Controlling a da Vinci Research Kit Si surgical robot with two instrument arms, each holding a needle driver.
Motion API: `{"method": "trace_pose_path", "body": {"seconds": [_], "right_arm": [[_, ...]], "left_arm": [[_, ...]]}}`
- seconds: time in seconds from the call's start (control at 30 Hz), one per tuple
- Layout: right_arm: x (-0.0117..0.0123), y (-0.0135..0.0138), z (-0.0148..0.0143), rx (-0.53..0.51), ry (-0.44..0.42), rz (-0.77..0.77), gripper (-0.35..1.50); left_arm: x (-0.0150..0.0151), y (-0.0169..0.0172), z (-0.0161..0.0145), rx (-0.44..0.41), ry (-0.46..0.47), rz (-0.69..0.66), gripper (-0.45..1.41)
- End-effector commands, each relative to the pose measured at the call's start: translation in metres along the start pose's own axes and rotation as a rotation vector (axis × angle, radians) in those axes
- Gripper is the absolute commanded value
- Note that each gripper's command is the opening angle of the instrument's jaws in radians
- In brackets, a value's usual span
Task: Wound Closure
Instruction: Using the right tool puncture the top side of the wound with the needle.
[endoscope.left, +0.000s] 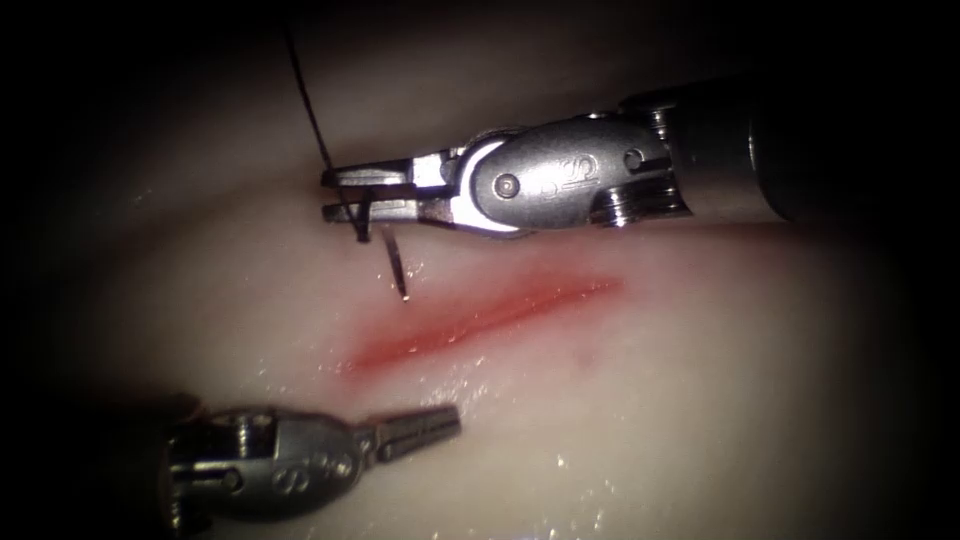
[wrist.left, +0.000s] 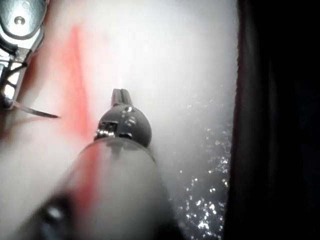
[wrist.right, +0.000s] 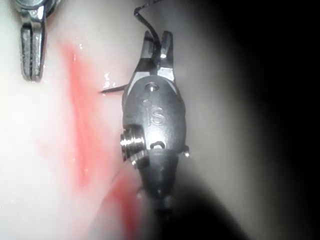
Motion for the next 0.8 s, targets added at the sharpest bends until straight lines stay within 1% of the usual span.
{"method": "trace_pose_path", "body": {"seconds": [0.03,0.07,0.1,0.2,0.23,0.27,0.33,0.43,0.7,0.8], "right_arm": [[-0.0004,-0.0011,0.0002,0.014,0.01,-0.021,-0.35],[-0.0004,-0.0011,0.0002,0.014,0.01,-0.021,-0.35],[-0.0007,-0.0024,-0.0003,0.023,0.012,-0.043,-0.35],[-0.0014,-0.0045,-0.001,0.043,0.02,-0.061,-0.35],[-0.0016,-0.0051,-0.0012,0.046,0.021,-0.066,-0.35],[-0.0016,-0.0051,-0.0012,0.046,0.021,-0.066,-0.35],[-0.0021,-0.0065,-0.0017,0.054,0.026,-0.09,-0.35],[-0.0023,-0.0073,-0.0024,0.056,0.031,-0.144,-0.35],[-0.0026,-0.0084,-0.0028,0.058,0.034,-0.177,-0.35],[-0.0036,-0.0096,-0.0027,0.068,0.026,-0.199,-0.35]], "left_arm": [[-0.0001,0.0002,0.0004,-0.007,0.002,-0.002,-0.4],[-0.0001,0.0002,0.0004,-0.007,0.002,-0.002,-0.4],[0.0,0.0001,0.0,-0.011,0.003,-0.004,-0.4],[0.0003,-0.0001,-0.0008,-0.018,0.004,-0.009,-0.38],[0.0005,0.0,-0.0011,-0.022,0.006,-0.01,-0.38],[0.0005,0.0,-0.0011,-0.022,0.006,-0.01,-0.38],[0.0008,0.0001,-0.0018,-0.022,0.0,-0.014,-0.38],[0.0012,0.0005,-0.0027,-0.025,-0.002,-0.018,-0.35],[0.0012,0.0016,-0.0049,-0.057,-0.035,-0.012,-0.28],[0.0015,0.0015,-0.0059,-0.064,-0.041,-0.015,-0.25]]}}
